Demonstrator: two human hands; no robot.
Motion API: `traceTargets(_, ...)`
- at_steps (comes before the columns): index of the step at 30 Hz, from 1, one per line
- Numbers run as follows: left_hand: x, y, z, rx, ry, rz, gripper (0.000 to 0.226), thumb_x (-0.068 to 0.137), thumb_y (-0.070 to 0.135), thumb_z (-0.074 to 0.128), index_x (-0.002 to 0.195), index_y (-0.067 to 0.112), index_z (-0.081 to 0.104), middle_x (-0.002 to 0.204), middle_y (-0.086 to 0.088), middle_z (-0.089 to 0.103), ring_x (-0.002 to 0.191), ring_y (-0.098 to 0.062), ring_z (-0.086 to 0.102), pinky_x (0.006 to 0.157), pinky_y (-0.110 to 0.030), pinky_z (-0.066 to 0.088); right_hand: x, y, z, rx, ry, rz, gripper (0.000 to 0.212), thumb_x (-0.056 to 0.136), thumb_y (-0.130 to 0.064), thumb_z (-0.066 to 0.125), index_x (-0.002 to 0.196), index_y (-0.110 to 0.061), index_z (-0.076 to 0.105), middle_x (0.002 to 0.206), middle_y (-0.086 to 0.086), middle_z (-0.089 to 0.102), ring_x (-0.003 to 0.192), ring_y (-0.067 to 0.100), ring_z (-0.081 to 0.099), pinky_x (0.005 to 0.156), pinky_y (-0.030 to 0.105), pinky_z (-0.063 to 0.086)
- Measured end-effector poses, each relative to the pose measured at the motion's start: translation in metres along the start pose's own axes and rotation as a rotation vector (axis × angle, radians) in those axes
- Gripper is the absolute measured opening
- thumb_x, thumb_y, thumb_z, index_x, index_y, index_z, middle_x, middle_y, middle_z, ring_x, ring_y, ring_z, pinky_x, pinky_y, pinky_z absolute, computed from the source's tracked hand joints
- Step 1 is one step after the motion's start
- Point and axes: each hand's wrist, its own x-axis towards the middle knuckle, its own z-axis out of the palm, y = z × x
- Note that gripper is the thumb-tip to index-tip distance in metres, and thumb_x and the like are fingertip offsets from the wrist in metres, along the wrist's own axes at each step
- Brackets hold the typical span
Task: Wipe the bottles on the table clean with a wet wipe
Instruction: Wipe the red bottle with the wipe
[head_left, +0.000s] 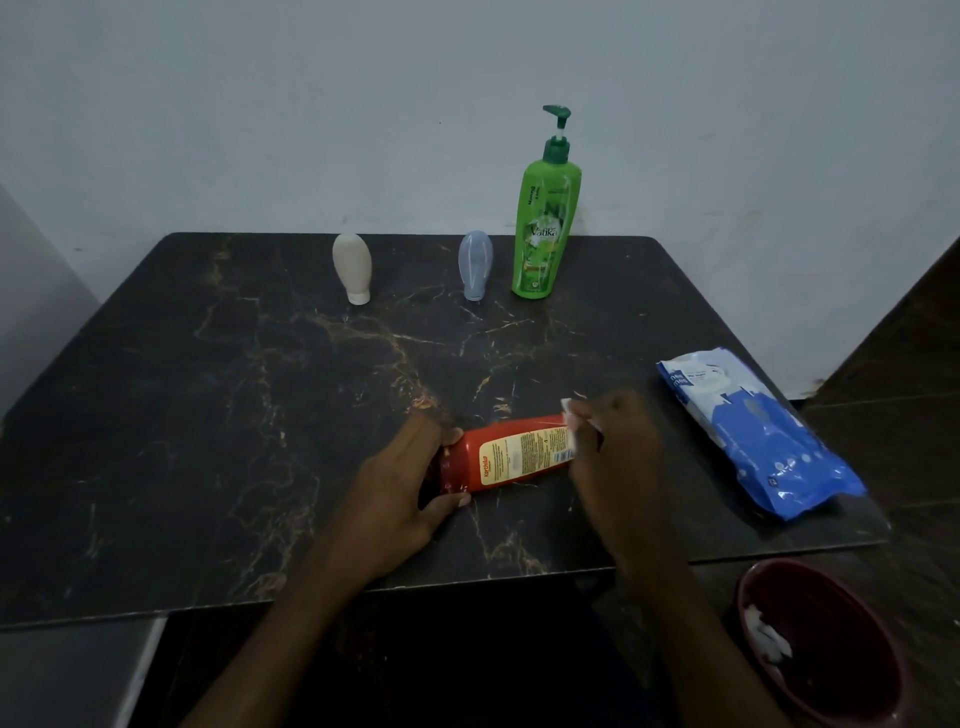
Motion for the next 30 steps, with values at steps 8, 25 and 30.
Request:
traceTargets(8, -0.002, 0.005, -0.003, -0.027, 0.031, 0.033, 0.055, 0.078, 0.026, 0.084, 0.122, 0.031, 0.051, 0.122, 0.019, 0.050, 0.104, -0.001, 0.056, 0.087, -0.021, 0.050, -0.028, -0.038, 0.029, 0.023, -0.137, -0.295, 0.049, 0.084, -0.008, 0.069, 0.130, -0.022, 0.059, 0.124, -0.007, 0.048, 0.105, 0.003, 0.050, 0.088, 0.009, 0.040)
traceTargets(25, -0.002, 0.010, -0.006, -0.076, 0.028, 0.042, 0.052, 0.078, 0.014, 0.081, 0.121, 0.025, 0.053, 0.123, 0.019, 0.052, 0.104, -0.003, 0.058, 0.087, -0.023, 0.050, -0.033, -0.060, 0.029, -0.014, -0.161, -0.275, 0.048, 0.076, -0.013, 0.076, 0.120, -0.023, 0.060, 0.121, -0.007, 0.040, 0.106, 0.007, 0.046, 0.089, 0.024, 0.049)
traceTargets(30, -0.002, 0.007, -0.003, -0.009, 0.032, 0.046, 0.055, 0.079, 0.023, 0.083, 0.125, 0.025, 0.052, 0.127, 0.018, 0.050, 0.107, 0.000, 0.055, 0.087, -0.015, 0.047, -0.014, -0.028, 0.017, -0.065, -0.125, -0.213, 0.045, 0.084, -0.011, 0.068, 0.125, -0.026, 0.059, 0.125, -0.003, 0.044, 0.111, 0.009, 0.046, 0.090, 0.022, 0.046)
